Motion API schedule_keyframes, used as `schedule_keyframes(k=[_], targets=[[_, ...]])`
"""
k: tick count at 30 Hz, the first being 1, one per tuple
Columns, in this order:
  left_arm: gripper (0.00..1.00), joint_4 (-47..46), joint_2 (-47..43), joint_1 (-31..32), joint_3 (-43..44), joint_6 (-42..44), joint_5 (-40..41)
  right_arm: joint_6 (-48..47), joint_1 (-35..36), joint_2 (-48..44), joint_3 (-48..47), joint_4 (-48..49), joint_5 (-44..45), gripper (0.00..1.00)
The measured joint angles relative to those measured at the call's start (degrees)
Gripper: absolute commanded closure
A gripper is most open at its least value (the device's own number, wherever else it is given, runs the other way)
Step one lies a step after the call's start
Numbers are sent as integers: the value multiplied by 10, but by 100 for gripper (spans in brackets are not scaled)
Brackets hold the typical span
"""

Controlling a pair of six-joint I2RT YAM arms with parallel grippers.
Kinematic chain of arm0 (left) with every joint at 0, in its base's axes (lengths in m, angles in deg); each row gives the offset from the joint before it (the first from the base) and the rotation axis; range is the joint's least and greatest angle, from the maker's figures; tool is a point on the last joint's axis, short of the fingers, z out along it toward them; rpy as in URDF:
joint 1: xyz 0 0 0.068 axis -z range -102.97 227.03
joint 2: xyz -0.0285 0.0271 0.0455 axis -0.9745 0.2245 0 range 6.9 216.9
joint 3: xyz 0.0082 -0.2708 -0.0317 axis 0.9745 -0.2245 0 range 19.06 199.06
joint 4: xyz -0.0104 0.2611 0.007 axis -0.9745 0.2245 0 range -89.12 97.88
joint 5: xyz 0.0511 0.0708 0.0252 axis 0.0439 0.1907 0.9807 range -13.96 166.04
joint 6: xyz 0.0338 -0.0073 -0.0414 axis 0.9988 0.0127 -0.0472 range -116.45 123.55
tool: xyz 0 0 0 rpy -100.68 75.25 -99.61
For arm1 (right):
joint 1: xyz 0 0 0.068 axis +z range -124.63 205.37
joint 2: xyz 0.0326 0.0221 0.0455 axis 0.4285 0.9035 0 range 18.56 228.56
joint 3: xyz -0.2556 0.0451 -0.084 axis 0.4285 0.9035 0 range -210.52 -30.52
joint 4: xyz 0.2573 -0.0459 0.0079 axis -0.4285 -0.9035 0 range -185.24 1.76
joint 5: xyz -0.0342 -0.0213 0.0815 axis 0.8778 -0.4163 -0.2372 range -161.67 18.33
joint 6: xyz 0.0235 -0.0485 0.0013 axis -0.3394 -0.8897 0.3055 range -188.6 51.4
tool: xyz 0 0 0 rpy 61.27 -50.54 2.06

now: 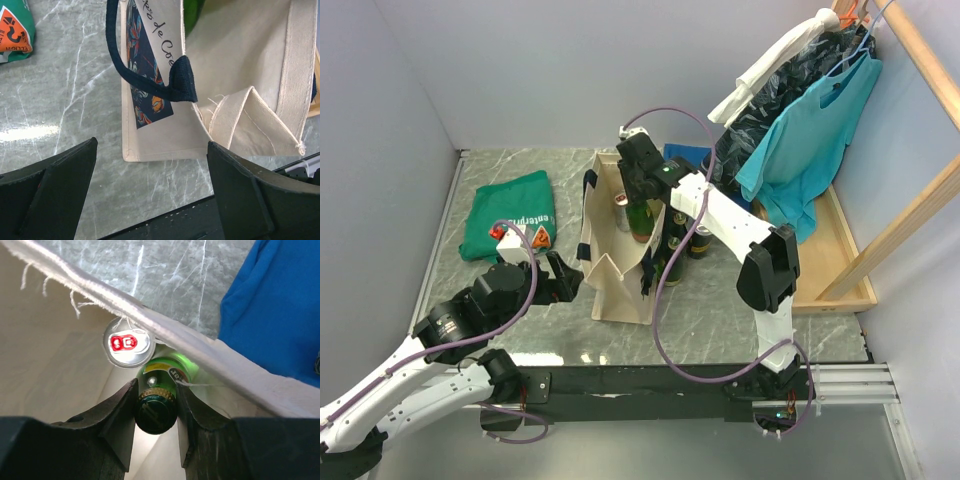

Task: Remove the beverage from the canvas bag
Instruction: Take out the drink from the canvas bag.

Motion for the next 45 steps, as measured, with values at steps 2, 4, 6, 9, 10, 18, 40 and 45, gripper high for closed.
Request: schedule_keyframes(k=[2, 4, 6, 9, 10, 18, 40, 45], targets=[[4, 0, -1, 0, 0, 0, 0, 0, 2, -4, 0, -2, 0, 100], [4, 1, -3, 0, 0, 0, 0, 0, 4, -5, 0, -2, 0, 100], [4, 2, -5, 0, 0, 0, 0, -2, 5, -5, 0, -2, 0, 100], [4, 2, -8, 0, 0, -1, 0, -2, 5, -5, 0, -2, 0, 100], [4, 2, -8, 0, 0, -1, 0, -2, 5, -5, 0, -2, 0, 100], [4, 2, -8, 0, 0, -1, 0, -4, 5, -5, 0, -4, -7, 100], [3, 2, -7, 0, 0, -1, 0, 3, 5, 26, -15, -25, -61, 100], [4, 2, -7, 0, 0, -1, 0, 7, 5, 29, -19, -29, -68, 100]])
